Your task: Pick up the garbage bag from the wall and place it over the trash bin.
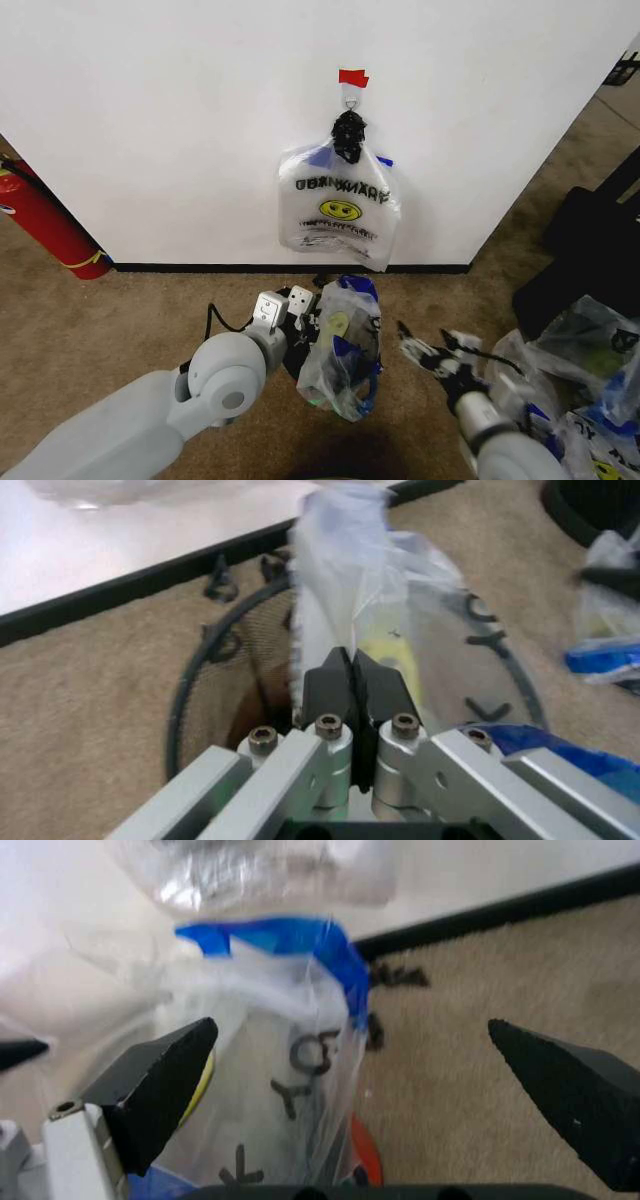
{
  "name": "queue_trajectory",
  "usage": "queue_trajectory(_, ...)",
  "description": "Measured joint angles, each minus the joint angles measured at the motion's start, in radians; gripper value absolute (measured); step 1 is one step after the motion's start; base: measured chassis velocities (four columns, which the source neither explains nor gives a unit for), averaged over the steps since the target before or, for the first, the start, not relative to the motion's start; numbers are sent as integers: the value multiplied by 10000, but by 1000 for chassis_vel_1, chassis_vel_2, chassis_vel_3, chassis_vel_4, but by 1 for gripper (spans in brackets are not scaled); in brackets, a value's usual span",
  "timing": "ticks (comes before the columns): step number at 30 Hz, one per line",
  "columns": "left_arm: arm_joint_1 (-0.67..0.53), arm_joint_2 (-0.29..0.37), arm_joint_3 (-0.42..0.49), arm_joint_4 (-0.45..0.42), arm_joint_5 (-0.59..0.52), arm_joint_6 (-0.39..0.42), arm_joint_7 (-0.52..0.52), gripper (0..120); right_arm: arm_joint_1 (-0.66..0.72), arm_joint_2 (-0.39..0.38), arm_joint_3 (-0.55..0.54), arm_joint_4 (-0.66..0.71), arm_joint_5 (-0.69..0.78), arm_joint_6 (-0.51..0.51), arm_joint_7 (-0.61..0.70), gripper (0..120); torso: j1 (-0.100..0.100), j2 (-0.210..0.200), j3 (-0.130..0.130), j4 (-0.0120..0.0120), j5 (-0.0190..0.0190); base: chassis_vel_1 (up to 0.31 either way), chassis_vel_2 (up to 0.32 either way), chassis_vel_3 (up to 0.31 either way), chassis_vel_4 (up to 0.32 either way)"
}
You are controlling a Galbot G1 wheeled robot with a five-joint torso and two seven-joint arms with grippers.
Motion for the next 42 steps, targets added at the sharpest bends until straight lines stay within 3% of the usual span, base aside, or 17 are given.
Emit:
queue_trajectory(11,-195,-352,349,246,34,-54,204,0,1803,-581,-1250,-572,1519,-1894,1808,100,0,0,0,-5,-1,0,0,0,0)
queue_trajectory(22,-184,-545,404,274,98,-74,250,0,3905,-105,-2285,-1721,3544,-3483,4154,98,1,0,0,-4,0,0,0,0,0)
queue_trajectory(31,-29,-562,394,280,265,-72,273,0,4373,323,-2620,-2214,3883,-3798,5018,97,1,0,0,-4,-1,0,0,0,0)
queue_trajectory(42,-5,-408,308,306,369,-112,313,0,4349,370,-2545,-2164,4039,-3779,5188,63,0,0,0,-5,0,0,0,0,0)
